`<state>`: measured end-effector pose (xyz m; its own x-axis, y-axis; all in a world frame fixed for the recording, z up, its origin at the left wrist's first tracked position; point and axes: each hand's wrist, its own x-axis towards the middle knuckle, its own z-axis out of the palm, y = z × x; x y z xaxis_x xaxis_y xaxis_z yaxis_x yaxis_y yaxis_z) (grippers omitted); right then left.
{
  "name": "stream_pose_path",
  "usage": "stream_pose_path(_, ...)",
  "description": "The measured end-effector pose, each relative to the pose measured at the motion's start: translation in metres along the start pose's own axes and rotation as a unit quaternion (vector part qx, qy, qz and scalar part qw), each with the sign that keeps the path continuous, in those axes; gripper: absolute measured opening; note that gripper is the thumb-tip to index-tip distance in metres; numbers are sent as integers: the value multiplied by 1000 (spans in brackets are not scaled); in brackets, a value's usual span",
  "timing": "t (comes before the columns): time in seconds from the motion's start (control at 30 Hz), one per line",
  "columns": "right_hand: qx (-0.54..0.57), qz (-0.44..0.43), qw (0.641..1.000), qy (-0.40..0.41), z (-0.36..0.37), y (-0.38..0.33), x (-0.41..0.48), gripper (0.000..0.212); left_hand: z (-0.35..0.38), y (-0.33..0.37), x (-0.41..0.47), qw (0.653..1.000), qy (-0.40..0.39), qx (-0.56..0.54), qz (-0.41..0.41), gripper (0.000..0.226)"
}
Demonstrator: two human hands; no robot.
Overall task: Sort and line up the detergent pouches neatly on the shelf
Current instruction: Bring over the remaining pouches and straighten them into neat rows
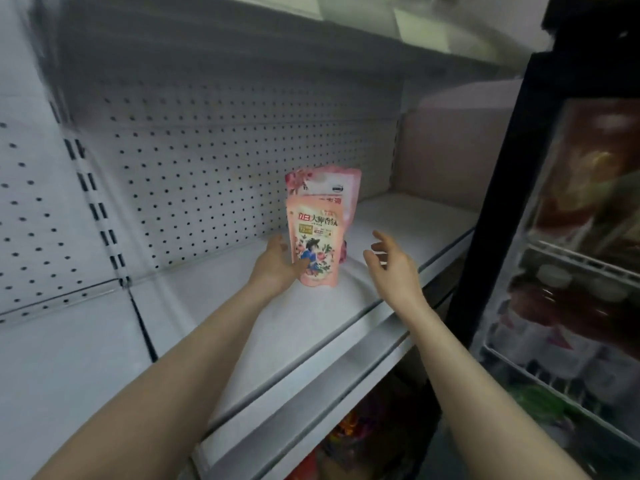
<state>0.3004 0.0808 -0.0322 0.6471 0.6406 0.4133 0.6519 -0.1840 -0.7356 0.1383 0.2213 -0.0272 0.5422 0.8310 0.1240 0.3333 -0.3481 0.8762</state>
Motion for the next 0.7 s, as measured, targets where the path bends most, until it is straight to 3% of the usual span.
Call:
stream_pose_path(0.07, 6, -2, 1000, -11, 4, 12, 21, 46, 7, 2, 11, 999, 22, -44, -6, 79)
stream_pose_path(0.23, 59, -3, 997, -47, 25, 23, 67, 50, 1, -9, 8, 999, 23, -46, -7, 32)
stream_pose_path(0.43, 262, 25, 957, -122, 57, 9, 93, 53, -41, -26, -16, 990, 98, -59, -78, 29)
stream_pose_path(0.6, 352, 69, 917, -175, 76, 9, 95, 37, -62, -31, -41, 983, 102, -124, -89, 19)
stream_pose_path(0.7, 365, 83, 914, -159, 76, 4, 86, 21, -65, -27, -56, 971, 122, -188, -84, 21)
